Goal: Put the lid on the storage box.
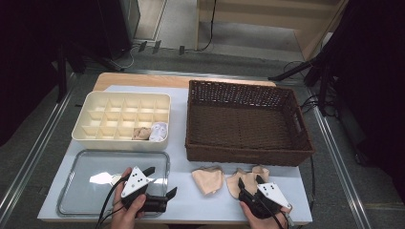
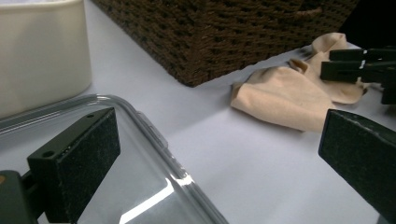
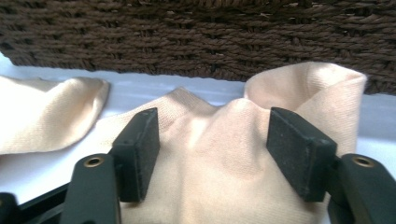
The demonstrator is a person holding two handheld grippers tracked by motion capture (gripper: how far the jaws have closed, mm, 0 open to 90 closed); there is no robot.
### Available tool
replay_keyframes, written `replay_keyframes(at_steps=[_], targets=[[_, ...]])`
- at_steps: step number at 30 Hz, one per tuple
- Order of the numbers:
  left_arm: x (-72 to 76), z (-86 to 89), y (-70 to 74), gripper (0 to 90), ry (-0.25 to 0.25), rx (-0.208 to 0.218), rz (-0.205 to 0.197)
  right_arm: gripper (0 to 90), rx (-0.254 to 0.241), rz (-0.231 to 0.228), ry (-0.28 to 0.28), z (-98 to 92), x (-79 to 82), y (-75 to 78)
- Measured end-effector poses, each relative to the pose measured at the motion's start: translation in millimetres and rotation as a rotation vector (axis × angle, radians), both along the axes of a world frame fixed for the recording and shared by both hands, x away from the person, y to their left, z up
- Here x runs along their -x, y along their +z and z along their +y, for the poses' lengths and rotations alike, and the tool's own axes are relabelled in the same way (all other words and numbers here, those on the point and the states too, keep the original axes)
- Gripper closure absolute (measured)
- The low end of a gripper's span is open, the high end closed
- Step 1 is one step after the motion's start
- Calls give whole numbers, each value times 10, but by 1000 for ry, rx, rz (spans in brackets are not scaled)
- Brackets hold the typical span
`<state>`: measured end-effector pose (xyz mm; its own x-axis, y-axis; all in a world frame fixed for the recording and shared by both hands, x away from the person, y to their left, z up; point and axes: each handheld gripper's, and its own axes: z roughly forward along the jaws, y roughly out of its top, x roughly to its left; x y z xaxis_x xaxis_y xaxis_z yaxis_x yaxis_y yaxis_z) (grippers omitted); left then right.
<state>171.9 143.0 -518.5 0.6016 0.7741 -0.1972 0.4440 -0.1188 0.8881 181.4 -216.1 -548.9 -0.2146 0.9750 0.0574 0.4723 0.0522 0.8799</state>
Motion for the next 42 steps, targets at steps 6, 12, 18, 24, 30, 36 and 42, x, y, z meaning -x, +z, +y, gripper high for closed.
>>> replay_keyframes(at_steps=[6,12,18,24,30,36,42], targets=[[24,-11,9,0,-10,-1,0,710,25,3,-2,16,3,3],[24,-8,1,0,-13,6,5,895,-63,39,31,-49,-14,38],[16,7,-10,0,-12,15,9,897,-125,-8,20,-208,50,133],[16,5,-14,0,-15,17,10,897,-129,-43,-17,-396,128,238],[13,6,-17,0,-15,20,10,897,-139,-47,-71,-611,127,242],[9,15,-19,0,-15,21,11,896,-149,-47,-123,-796,126,236],[9,10,-17,0,-14,22,10,665,-158,-51,-132,-865,100,178]])
